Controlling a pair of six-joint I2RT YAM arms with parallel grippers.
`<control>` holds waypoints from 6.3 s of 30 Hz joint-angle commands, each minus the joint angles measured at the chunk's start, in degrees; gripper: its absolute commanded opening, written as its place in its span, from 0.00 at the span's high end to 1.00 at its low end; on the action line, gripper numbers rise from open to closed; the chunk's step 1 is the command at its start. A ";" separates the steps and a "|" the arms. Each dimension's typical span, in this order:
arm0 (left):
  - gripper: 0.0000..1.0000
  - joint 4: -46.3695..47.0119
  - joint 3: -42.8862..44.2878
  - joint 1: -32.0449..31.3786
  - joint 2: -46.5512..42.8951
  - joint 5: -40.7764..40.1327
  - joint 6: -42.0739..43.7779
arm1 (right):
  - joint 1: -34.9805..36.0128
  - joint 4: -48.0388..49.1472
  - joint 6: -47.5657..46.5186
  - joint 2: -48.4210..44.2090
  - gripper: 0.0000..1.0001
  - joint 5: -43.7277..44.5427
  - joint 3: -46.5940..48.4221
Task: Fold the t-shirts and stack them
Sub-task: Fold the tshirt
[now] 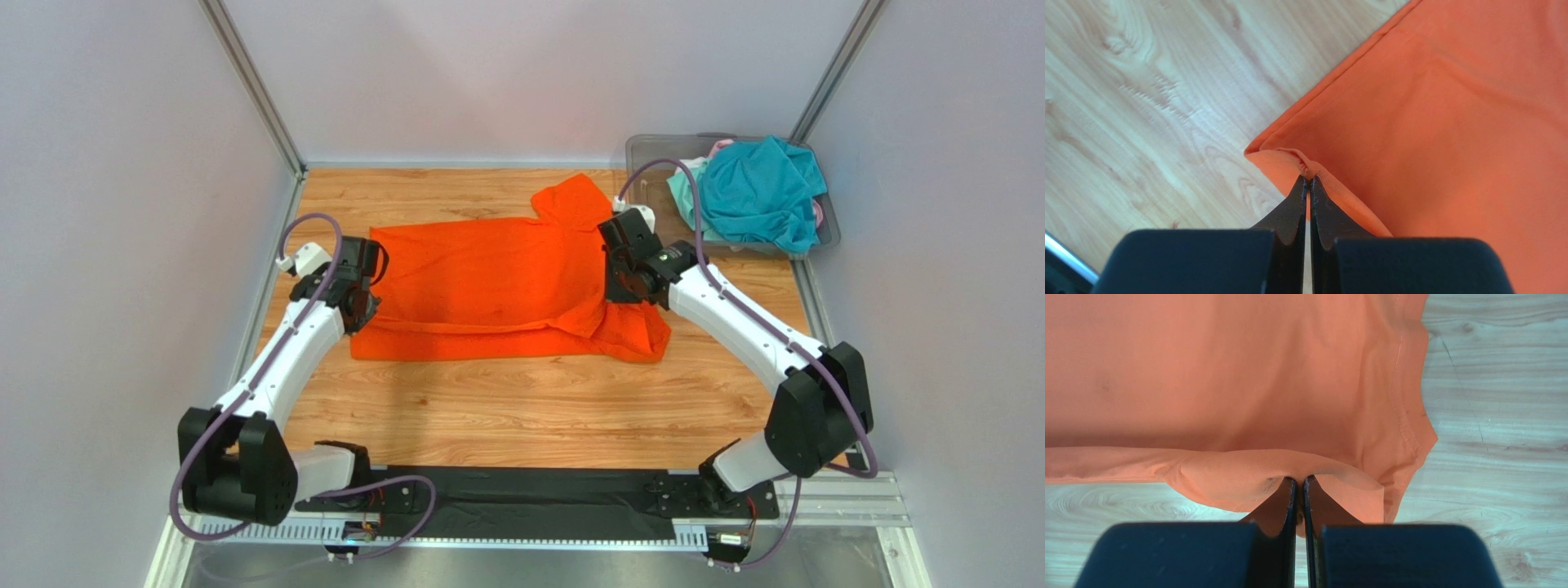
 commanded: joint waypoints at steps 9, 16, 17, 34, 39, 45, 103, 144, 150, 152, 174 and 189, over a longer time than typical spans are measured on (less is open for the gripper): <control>1.00 4.34 9.86 2.73 15.17 -1.53 2.67 | -7.08 6.31 -10.64 13.36 0.97 -6.68 10.46; 0.49 1.45 18.73 4.14 26.96 1.97 5.65 | -9.55 10.67 -24.55 27.33 0.41 -11.99 21.08; 0.31 1.18 19.44 4.23 26.79 2.42 6.09 | -9.55 8.22 -24.03 28.92 0.35 -11.01 26.49; 0.00 15.05 -11.64 4.05 -5.46 21.14 13.66 | -3.40 23.39 -3.80 9.67 0.00 -27.79 -5.45; 0.00 18.76 -12.90 4.05 -3.37 24.83 16.20 | -1.65 20.42 -6.26 16.18 0.04 -20.96 -0.71; 0.00 19.90 -11.67 4.05 1.56 23.87 17.26 | 0.03 13.65 -9.77 23.30 0.14 -10.67 6.77; 0.00 20.61 -13.60 6.42 4.12 25.98 17.35 | 2.49 1.49 -16.48 30.36 0.00 -6.78 36.43; 0.01 10.59 -11.30 6.34 13.35 30.11 15.51 | 3.54 26.30 10.60 1.79 0.00 -11.62 -29.34; 0.00 8.48 -18.69 6.34 4.73 27.74 14.45 | 12.14 23.75 21.76 -9.02 0.00 -7.49 -39.10; 0.00 7.17 -20.27 6.34 1.92 27.65 13.48 | 15.48 22.26 25.09 -10.96 0.00 -5.56 -41.46; 0.00 -1.72 -21.78 6.34 -20.84 24.66 7.77 | 27.27 6.53 26.61 -24.68 0.00 8.31 -33.85; 0.00 -5.85 6.13 6.51 0.51 17.19 9.87 | 23.41 1.51 22.31 -40.74 0.00 20.82 -29.32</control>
